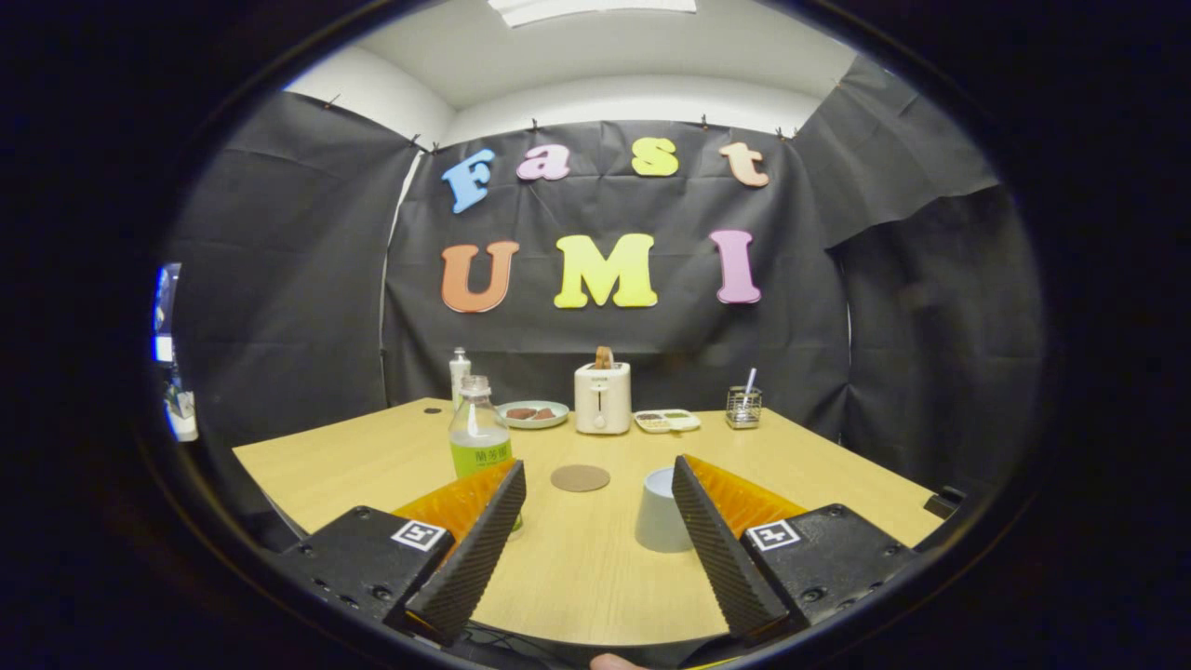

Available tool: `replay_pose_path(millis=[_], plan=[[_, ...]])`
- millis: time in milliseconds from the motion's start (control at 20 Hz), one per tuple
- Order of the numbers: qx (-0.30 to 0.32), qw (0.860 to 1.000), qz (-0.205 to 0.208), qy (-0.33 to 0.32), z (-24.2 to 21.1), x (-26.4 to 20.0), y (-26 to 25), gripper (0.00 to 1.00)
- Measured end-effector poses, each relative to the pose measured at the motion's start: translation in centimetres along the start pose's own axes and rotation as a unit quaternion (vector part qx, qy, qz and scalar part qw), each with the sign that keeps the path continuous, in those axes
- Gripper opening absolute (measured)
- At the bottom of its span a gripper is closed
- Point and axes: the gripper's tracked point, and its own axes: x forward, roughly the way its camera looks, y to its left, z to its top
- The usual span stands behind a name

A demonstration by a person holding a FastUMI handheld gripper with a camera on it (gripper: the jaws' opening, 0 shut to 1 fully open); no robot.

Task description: Take the bottle from table, then pour the juice into the cup, finally place the bottle on the coaster

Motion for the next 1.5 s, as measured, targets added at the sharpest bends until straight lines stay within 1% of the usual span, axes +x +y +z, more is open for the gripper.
replay_pose_path(millis=[500,800,950,1100,1400,1500], plan=[[-0.002,1.0,0.021,0.008,-0.2,0.5,2.2,1.0],[0.0,0.999,0.04,0.007,0.2,1.8,5.1,1.0],[0.008,0.998,0.061,0.024,-1.1,3.1,7.7,1.0],[0.012,0.997,0.069,0.042,-2.4,4.9,9.3,1.0],[0.002,0.996,0.063,0.07,-4.3,9.1,11.4,1.0],[0.008,0.994,0.059,0.087,-5.3,10.4,11.7,1.0]])
